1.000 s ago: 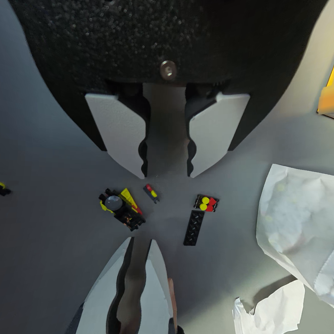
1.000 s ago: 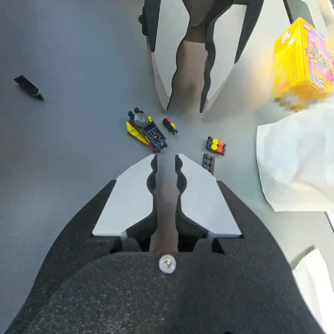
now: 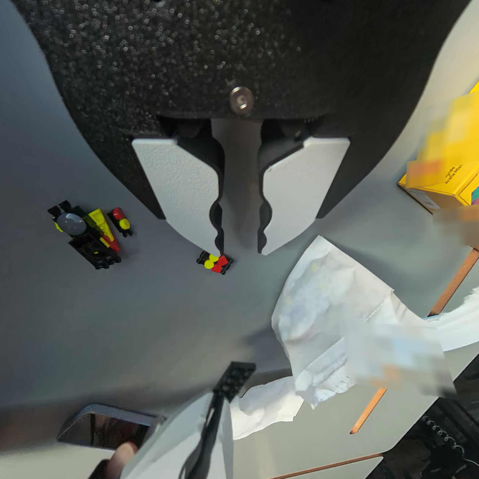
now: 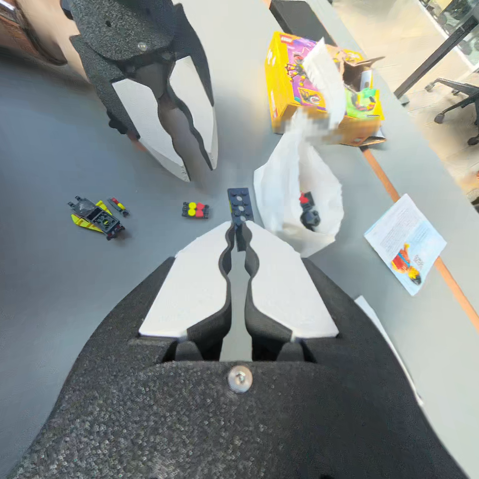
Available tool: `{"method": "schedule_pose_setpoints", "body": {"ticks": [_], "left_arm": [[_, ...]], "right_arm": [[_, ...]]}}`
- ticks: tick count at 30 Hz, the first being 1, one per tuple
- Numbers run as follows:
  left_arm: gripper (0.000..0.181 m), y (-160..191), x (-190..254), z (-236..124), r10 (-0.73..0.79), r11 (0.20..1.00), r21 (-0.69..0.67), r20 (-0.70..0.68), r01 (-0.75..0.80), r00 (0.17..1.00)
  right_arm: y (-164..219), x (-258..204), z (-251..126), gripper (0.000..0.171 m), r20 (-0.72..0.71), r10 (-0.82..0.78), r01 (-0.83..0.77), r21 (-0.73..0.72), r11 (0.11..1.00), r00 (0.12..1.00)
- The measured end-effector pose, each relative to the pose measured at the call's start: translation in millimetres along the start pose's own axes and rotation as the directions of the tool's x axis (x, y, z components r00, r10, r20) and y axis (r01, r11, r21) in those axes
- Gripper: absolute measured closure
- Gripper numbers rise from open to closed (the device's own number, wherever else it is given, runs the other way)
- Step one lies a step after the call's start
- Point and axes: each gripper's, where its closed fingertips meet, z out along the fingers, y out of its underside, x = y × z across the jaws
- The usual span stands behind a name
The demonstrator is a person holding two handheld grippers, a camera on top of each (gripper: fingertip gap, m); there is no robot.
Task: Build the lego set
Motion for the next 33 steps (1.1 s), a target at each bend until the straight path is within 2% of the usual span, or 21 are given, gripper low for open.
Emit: {"method": "schedule_pose_setpoints", "body": {"ticks": [2, 4, 7, 8, 10, 13, 15, 17, 20, 22, 25, 28, 30, 33], "left_arm": [[0.157, -1.0, -1.0, -0.8, -0.012, 1.000, 0.009, -0.002, 0.012, 1.000], [0.158, -1.7, -0.8, -2.0, -0.018, 1.000, 0.017, -0.011, 0.018, 1.000], [0.159, -0.8, -1.4, -3.5, -0.026, 0.999, 0.017, -0.013, 0.027, 1.000], [0.159, -0.3, -1.0, -3.8, -0.028, 1.000, 0.014, -0.015, 0.028, 1.000], [0.159, 0.4, -0.9, -5.0, -0.023, 1.000, 0.014, -0.010, 0.023, 1.000], [0.158, 1.6, -1.0, -6.6, -0.019, 1.000, 0.013, -0.008, 0.019, 1.000], [0.158, 4.3, 3.8, -6.0, -0.038, 0.999, -0.012, -0.043, 0.038, 0.998], [0.158, 9.7, 13.6, -3.0, -0.082, 0.995, -0.072, -0.099, 0.075, 0.992], [0.158, 14.8, 26.6, 6.3, -0.103, 0.985, -0.156, -0.157, 0.078, 0.982], [0.156, 17.9, 28.9, 14.1, -0.115, 0.975, -0.209, -0.180, 0.076, 0.977], [0.154, 11.0, 27.3, 24.8, -0.140, 0.972, -0.216, -0.213, 0.093, 0.967], [0.154, 2.5, 33.1, 35.7, -0.124, 0.974, -0.219, -0.313, 0.056, 0.942], [0.152, -9.0, 42.3, 39.3, -0.084, 0.986, -0.163, -0.402, 0.019, 0.912], [0.150, -5.3, 41.7, 35.1, -0.009, 0.984, -0.169, -0.390, -0.062, 0.921]], "right_arm": [[-13.5, 36.8, -5.9, 0.167, -0.044, -0.016, 0.015, -0.034, 0.999, 0.999], [-26.0, 60.8, 1.7, 0.167, -0.022, -0.027, 0.026, -0.047, 0.999, 0.999], [-1.2, 75.4, 34.6, 0.165, 0.059, -0.003, 0.017, -0.238, 0.971, 0.998], [5.8, 74.1, 42.2, 0.157, 0.080, -0.003, 0.025, -0.271, 0.962, 0.997], [5.1, 70.5, 44.3, 0.150, 0.089, -0.034, 0.056, -0.259, 0.964, 0.995], [-16.4, 73.3, 24.4, 0.145, 0.034, -0.020, 0.024, -0.151, 0.988, 0.999], [-32.1, 59.4, 3.2, 0.146, 0.021, -0.018, 0.019, -0.055, 0.998, 1.000], [-33.6, 22.4, -5.5, 0.151, 0.083, -0.009, 0.009, -0.003, 1.000, 0.996], [8.0, -23.4, 20.8, 0.152, 0.152, 0.018, 0.003, -0.135, 0.991, 0.988], [27.4, -37.4, 43.1, 0.152, 0.188, 0.082, -0.051, -0.164, 0.985, 0.979], [31.4, -41.5, 57.8, 0.153, 0.190, 0.058, -0.037, -0.110, 0.993, 0.980], [39.4, -49.3, 59.1, 0.153, 0.217, 0.075, -0.039, -0.165, 0.986, 0.973], [41.7, -50.1, 53.1, 0.153, 0.206, 0.055, -0.019, -0.171, 0.985, 0.977], [40.9, -46.3, 40.4, 0.153, 0.154, 0.045, -0.026, -0.125, 0.992, 0.987]]}}
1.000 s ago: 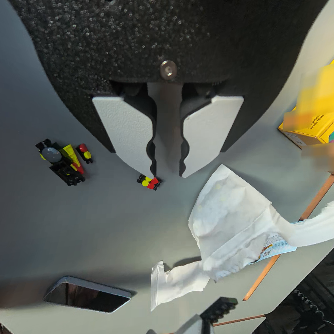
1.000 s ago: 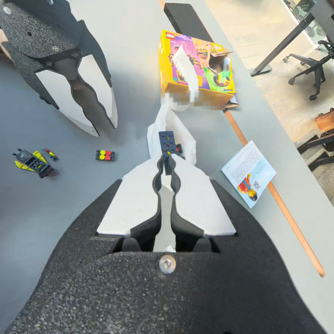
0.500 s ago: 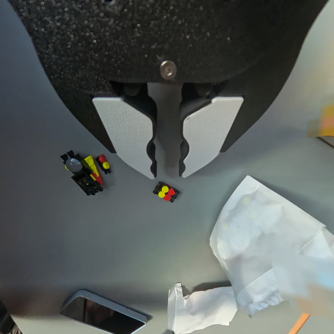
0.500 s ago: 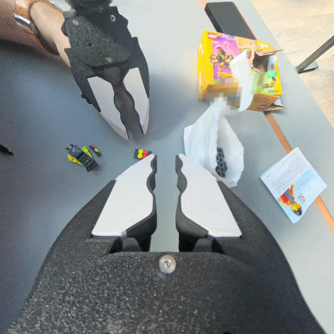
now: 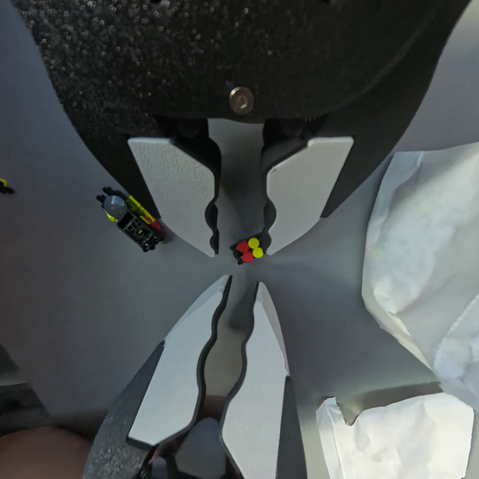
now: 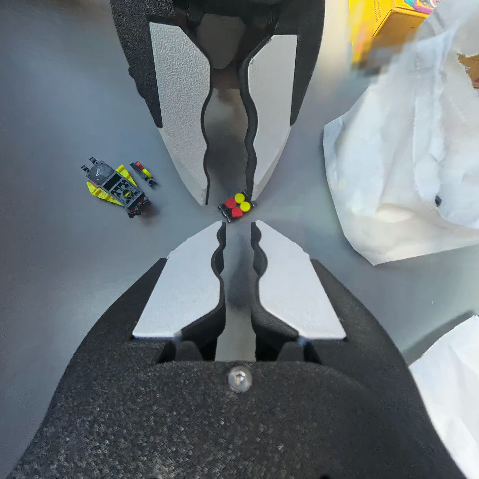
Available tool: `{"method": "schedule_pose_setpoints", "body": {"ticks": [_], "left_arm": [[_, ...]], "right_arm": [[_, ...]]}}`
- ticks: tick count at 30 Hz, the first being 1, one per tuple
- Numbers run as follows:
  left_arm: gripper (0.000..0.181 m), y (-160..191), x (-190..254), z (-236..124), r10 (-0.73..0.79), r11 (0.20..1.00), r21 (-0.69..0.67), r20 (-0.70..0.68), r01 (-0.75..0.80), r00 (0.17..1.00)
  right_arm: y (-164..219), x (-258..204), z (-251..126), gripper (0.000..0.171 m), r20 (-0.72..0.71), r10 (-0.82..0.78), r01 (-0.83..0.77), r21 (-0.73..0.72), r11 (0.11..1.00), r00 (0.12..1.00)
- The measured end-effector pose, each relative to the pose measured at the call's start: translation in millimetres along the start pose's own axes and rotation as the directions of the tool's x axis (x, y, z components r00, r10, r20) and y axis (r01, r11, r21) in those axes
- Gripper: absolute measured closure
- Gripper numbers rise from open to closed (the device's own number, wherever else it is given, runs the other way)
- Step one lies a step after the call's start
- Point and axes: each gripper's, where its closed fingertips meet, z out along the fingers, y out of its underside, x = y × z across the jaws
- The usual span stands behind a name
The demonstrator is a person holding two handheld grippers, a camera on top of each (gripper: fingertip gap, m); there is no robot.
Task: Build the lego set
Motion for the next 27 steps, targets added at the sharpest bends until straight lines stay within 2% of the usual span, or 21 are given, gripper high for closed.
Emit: {"method": "schedule_pose_setpoints", "body": {"ticks": [3, 6, 8, 11, 16, 20, 22, 24, 27], "left_arm": [[0.144, 12.5, -7.0, -3.9, 0.161, 0.985, -0.072, 0.104, -0.154, 0.982], [0.141, 4.1, -11.3, -3.2, 0.251, 0.968, -0.023, 0.143, -0.250, 0.957], [0.142, 5.3, -13.9, -2.0, 0.228, 0.974, -0.036, 0.131, -0.225, 0.965], [0.148, 13.0, -4.2, -1.3, 0.164, 0.984, -0.071, 0.036, -0.161, 0.986], [0.148, 7.8, -14.7, -4.2, 0.188, 0.982, -0.038, 0.096, -0.185, 0.977], [0.148, 4.7, -10.1, 2.5, 0.265, 0.964, -0.039, 0.034, -0.263, 0.964], [0.157, 4.2, -9.6, 4.7, 0.253, 0.967, -0.041, 0.011, -0.252, 0.967], [0.158, 6.3, -10.8, 5.1, 0.202, 0.978, -0.062, 0.025, -0.200, 0.979], [0.160, 7.8, -11.6, 4.3, 0.125, 0.990, -0.084, 0.120, -0.115, 0.985]], "right_arm": [[2.7, -0.7, 1.6, 0.153, -0.026, -0.003, 0.004, 0.034, 0.999, 1.000], [4.9, -5.2, 10.6, 0.151, -0.012, 0.037, -0.036, 0.009, 0.999, 0.999], [5.0, -7.2, 15.4, 0.150, -0.021, 0.039, -0.039, -0.005, 0.999, 0.999], [9.0, 4.4, 15.0, 0.152, -0.072, 0.060, -0.062, -0.025, 0.998, 0.996], [8.3, 7.7, 10.6, 0.152, -0.053, 0.105, -0.104, 0.023, 0.994, 0.993], [-0.2, 0.8, 16.5, 0.152, -0.031, 0.107, -0.106, 0.033, 0.994, 0.994], [-0.8, -3.0, 19.8, 0.152, -0.018, 0.102, -0.102, 0.024, 0.995, 0.995], [-0.6, -1.9, 19.4, 0.151, -0.027, 0.109, -0.109, 0.023, 0.994, 0.994], [2.1, 1.5, 16.5, 0.151, -0.040, 0.127, -0.126, 0.018, 0.992, 0.991]]}}
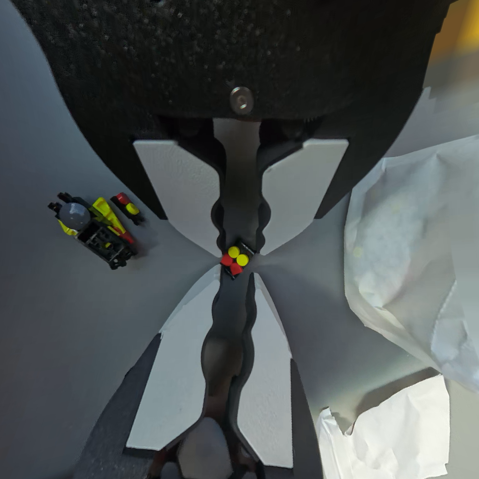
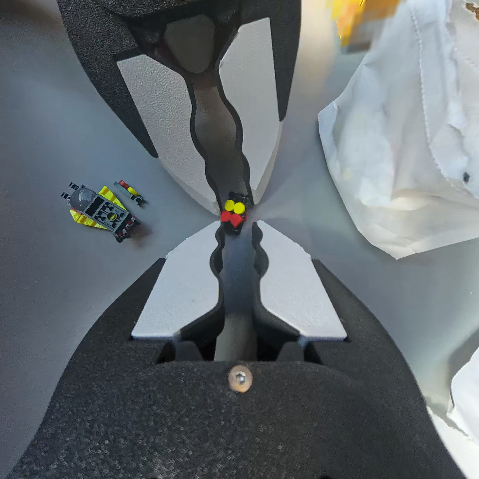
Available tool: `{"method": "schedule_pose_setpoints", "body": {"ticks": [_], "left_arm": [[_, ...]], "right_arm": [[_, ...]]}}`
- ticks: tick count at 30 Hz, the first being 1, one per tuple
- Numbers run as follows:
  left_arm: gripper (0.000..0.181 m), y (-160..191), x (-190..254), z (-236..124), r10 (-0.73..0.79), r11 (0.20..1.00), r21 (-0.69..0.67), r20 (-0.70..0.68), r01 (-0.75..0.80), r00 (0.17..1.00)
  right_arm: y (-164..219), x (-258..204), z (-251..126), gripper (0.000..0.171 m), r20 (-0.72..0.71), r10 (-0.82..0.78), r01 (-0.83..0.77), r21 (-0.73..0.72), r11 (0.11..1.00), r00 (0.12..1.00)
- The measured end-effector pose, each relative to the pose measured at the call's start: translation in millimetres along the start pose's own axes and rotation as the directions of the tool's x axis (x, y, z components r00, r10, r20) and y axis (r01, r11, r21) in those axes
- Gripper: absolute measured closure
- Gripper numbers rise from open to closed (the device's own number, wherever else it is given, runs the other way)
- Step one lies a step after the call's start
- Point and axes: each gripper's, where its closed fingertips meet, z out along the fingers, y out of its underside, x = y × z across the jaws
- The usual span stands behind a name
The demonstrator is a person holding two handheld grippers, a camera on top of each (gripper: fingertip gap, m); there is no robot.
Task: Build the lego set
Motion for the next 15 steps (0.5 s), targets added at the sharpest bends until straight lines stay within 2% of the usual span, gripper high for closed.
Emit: {"method": "schedule_pose_setpoints", "body": {"ticks": [3, 8, 15], "left_arm": [[0.163, -1.2, 0.8, -2.4, -0.092, 0.995, 0.033, 0.083, 0.089, 0.992], [0.162, -4.6, 1.9, -5.4, -0.048, 0.997, 0.067, 0.153, 0.038, 0.987], [0.163, -0.1, 3.7, -2.2, -0.250, 0.967, 0.061, 0.076, 0.246, 0.965]], "right_arm": [[-1.6, 2.2, -4.1, 0.152, -0.016, -0.018, 0.018, 0.018, 1.000, 1.000], [-9.9, -4.2, -5.6, 0.158, -0.037, -0.107, 0.109, 0.055, 0.992, 0.994], [-7.0, -0.4, -4.3, 0.167, -0.102, -0.172, 0.175, 0.026, 0.984, 0.980]]}}
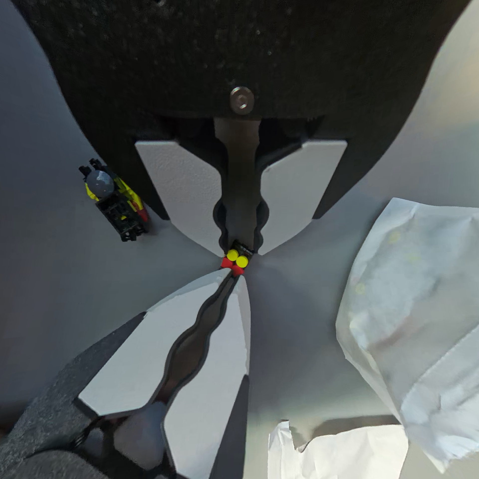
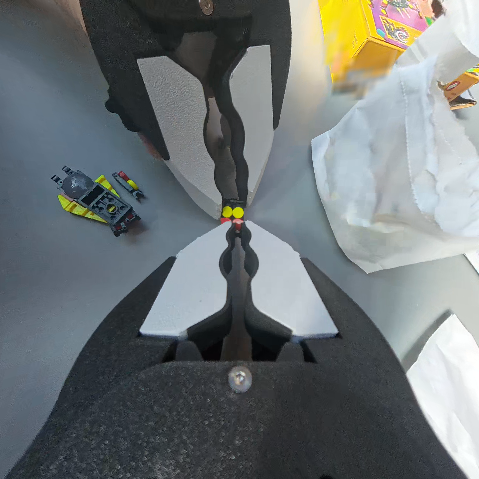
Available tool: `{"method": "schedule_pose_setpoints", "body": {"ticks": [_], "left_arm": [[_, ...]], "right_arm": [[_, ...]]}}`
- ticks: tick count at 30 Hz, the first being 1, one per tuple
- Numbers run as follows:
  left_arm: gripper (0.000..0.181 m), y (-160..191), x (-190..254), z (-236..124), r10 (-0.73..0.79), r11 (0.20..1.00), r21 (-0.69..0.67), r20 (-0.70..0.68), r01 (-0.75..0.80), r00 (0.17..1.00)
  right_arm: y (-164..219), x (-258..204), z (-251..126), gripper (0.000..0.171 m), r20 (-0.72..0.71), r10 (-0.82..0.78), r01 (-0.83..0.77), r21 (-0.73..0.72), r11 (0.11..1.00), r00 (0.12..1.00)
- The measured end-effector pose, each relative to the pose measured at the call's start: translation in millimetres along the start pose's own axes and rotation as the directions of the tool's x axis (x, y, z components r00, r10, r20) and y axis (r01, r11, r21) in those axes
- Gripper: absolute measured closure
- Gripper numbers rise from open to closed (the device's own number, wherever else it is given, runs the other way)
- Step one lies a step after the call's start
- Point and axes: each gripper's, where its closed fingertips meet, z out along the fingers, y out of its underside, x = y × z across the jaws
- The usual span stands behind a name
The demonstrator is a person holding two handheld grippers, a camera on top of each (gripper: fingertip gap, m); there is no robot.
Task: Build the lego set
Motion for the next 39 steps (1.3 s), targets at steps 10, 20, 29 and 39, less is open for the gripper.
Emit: {"method": "schedule_pose_setpoints", "body": {"ticks": [10, 20, 29, 39], "left_arm": [[0.150, -0.6, -5.9, -10.1, 0.201, 0.979, 0.038, -0.006, -0.201, 0.980], [0.167, 1.7, 2.3, -7.7, 0.232, 0.972, 0.058, -0.111, -0.227, 0.966], [0.167, 1.9, 2.7, -7.8, 0.223, 0.974, 0.059, -0.121, -0.217, 0.967], [0.167, 2.1, 2.9, -7.4, 0.220, 0.975, 0.057, -0.136, -0.214, 0.966]], "right_arm": [[7.6, 1.2, 3.4, 0.163, 0.021, 0.005, -0.004, -0.015, 1.000, 1.000], [-9.6, -2.5, 8.8, 0.157, 0.088, 0.011, -0.017, 0.064, 0.998, 0.996], [-4.3, -7.5, 10.8, 0.155, 0.148, 0.040, -0.047, 0.046, 0.998, 0.988], [-3.9, -8.2, 12.4, 0.156, 0.233, 0.113, -0.126, 0.038, 0.991, 0.966]]}}
